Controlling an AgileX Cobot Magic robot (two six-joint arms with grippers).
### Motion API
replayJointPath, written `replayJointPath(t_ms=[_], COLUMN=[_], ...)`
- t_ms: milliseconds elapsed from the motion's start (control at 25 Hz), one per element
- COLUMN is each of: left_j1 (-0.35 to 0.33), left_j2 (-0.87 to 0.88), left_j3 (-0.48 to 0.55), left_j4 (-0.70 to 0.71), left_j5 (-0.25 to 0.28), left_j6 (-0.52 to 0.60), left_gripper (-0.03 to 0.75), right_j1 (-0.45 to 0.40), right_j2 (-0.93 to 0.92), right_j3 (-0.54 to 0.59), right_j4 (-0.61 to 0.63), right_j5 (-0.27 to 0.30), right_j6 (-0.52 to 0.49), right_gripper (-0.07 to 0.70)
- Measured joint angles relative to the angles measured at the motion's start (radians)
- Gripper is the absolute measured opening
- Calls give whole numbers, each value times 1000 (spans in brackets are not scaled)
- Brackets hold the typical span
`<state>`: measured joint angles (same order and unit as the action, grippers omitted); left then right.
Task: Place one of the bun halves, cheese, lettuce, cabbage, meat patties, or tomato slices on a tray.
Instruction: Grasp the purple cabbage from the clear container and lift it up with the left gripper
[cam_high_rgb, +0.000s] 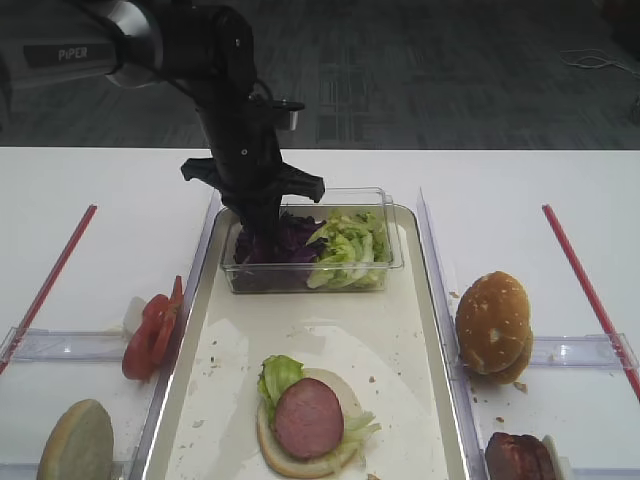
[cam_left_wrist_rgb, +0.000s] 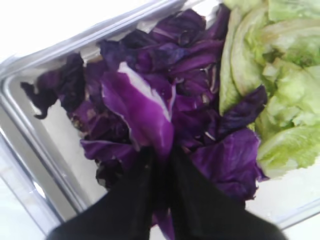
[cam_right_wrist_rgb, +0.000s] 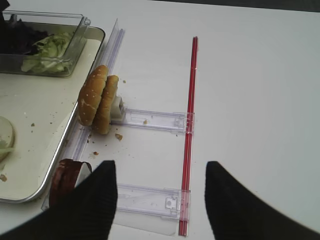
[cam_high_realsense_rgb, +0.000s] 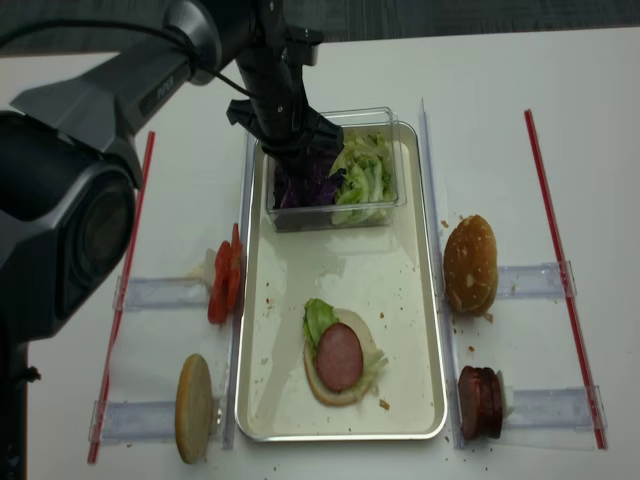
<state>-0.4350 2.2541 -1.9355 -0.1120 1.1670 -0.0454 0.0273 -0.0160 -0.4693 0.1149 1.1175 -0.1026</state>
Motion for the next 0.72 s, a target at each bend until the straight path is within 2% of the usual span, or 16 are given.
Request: replayJointPath(t_ms=[160, 280, 720], left_j1=[0, 0, -4], left_j2=[0, 0, -24], left_j3=[-68, -98, -100], left_j4=[41, 66, 77], left_j5=[49, 54, 63], left_j6=[0, 0, 0], left_gripper=[75, 74, 74], right_j1=[0, 0, 0], right_j2=[0, 0, 0], right_j3=[0, 0, 0], right_j4=[0, 0, 0], right_j5=[0, 0, 0], right_j6=[0, 0, 0], right_gripper=[405, 405, 405])
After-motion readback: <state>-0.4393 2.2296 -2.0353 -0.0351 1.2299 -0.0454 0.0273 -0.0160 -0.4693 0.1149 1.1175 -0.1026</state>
